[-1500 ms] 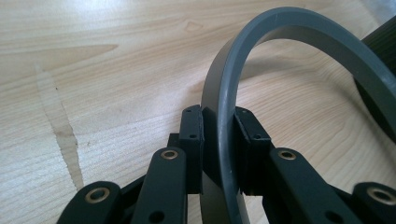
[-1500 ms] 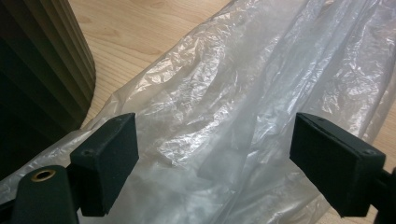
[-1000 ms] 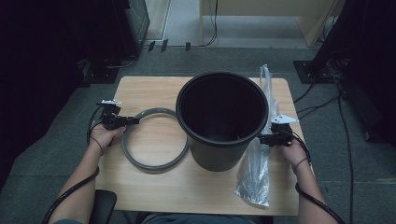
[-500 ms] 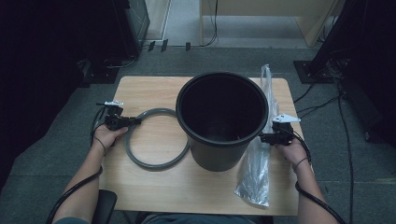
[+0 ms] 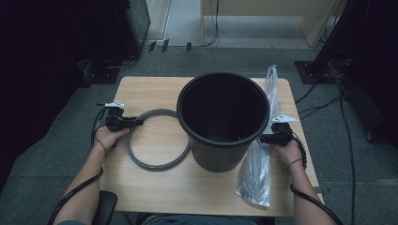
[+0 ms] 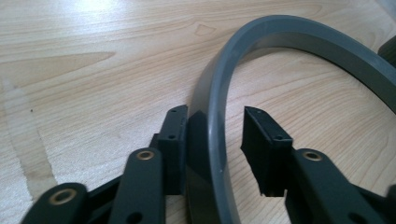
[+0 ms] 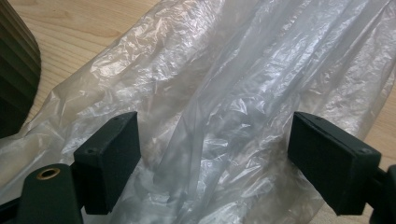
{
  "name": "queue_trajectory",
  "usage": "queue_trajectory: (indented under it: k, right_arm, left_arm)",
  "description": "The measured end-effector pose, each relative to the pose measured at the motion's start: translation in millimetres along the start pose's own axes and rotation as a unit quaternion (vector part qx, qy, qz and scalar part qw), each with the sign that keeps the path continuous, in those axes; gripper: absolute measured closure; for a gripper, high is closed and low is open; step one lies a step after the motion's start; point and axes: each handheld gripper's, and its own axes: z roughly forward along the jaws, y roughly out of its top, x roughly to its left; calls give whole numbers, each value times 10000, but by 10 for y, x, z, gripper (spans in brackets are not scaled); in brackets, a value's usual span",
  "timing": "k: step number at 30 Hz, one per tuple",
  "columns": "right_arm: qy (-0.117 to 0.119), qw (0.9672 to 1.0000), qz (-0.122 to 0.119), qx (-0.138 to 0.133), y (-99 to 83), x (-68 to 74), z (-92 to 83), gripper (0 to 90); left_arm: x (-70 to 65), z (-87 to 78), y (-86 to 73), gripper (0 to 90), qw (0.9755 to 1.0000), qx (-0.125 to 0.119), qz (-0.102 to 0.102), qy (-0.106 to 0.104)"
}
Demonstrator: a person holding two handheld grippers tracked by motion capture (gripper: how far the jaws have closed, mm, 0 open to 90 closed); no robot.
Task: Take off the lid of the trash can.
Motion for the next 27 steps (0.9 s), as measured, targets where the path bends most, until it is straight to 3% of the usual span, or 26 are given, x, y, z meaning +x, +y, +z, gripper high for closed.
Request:
queue_trajectory:
  k: [3, 5, 17, 27]
  right_arm:
    - [-8, 10000, 0, -20, -2, 6, -3, 216]
    - [2, 10000, -3, -95, -8, 7, -16, 293]
    - [29, 9998, -14, -183, -18, 15, -35, 460]
    - [238, 9992, -205, -231, -31, 59, -53, 672]
  left_arm:
    - [1, 1, -2, 502, 10000, -26, -57, -64]
    - [-8, 0, -1, 501, 10000, -7, -18, -50]
    - [-85, -69, 91, 459, 9999, -127, -31, -79]
    - [-184, -147, 144, 450, 9996, -185, -13, -234]
